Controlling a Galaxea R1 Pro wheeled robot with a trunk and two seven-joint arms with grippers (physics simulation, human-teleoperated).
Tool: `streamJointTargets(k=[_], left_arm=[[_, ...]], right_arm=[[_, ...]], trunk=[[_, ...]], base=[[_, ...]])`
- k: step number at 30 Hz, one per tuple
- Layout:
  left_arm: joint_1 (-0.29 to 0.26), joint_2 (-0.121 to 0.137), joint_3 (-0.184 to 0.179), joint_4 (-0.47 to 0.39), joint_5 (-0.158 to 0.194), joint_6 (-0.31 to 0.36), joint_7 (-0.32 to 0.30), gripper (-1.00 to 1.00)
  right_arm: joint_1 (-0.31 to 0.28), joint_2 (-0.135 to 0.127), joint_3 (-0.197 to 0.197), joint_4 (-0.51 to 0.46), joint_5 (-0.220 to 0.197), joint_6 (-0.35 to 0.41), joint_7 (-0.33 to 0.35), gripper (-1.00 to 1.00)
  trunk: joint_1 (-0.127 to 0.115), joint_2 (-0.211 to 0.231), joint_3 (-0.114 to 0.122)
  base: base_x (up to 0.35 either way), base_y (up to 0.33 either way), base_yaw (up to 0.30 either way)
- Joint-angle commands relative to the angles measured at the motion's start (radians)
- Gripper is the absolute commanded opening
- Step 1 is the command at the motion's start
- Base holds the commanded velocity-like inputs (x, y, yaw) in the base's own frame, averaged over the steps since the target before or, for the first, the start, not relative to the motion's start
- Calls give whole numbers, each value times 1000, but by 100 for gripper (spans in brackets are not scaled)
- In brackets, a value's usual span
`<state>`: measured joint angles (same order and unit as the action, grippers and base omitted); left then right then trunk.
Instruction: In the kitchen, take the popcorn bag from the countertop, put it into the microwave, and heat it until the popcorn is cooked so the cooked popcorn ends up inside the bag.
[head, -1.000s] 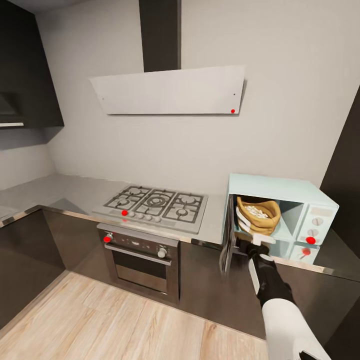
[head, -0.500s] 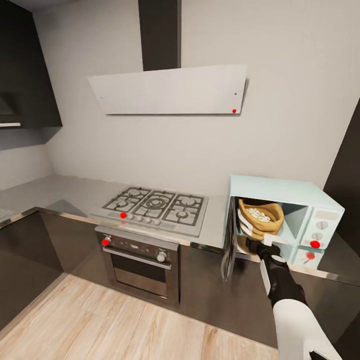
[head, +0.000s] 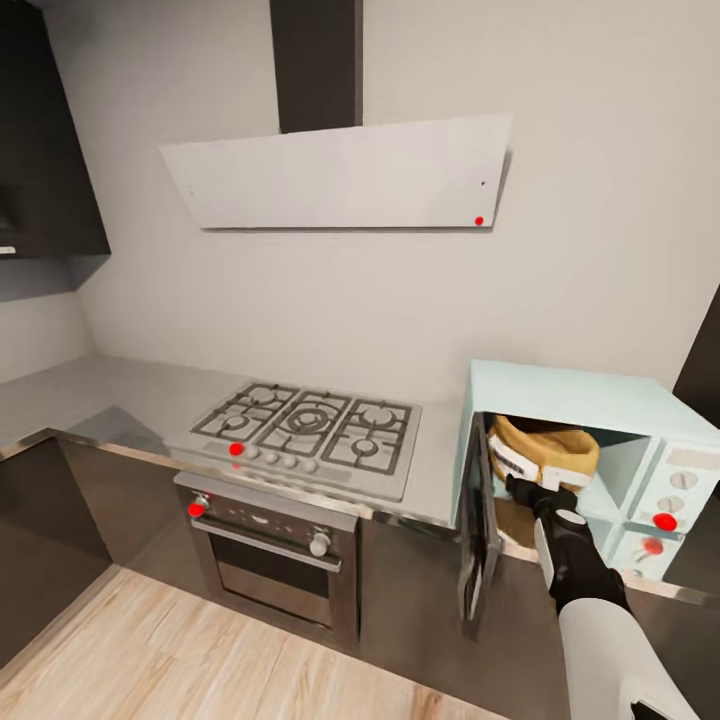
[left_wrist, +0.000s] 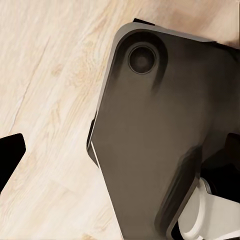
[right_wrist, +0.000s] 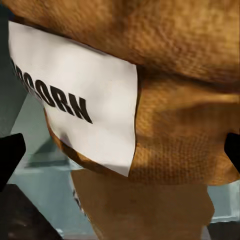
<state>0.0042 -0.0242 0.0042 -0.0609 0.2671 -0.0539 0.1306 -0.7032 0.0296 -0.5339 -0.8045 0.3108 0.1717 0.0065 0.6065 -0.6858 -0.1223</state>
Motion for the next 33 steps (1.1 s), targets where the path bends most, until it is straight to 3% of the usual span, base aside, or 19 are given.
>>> streamJointTargets(k=[1,5,7,25,33], left_arm=[[0,-1,0,-2,4,-1,3,100],[0,-2,0,-2,4,-2,3,100],[0,-3,1,-3,4,-1,3,100],[0,-5,-1,-2,4,-1,3,100],[0,-6,3,-2,8,-3,11,100]], right_arm=[[-1,-9,-3,-2,7,5,0,100],[-1,-54,-2,-2,0,-4,-2,100],[-1,-61,-2,-3,0,-4,-2,100],[-1,-62,3,-4,8,-4,-2,100],[-1,-60,6,-5,11,-3,14,100]], trunk=[[1,-1,-1],[1,-1,-1],[1,-1,-1],[1,-1,-1],[1,-1,-1]], base=[[100,0,0],[30,0,0],[1,0,0],[179,-121,0],[-60,-34,0]])
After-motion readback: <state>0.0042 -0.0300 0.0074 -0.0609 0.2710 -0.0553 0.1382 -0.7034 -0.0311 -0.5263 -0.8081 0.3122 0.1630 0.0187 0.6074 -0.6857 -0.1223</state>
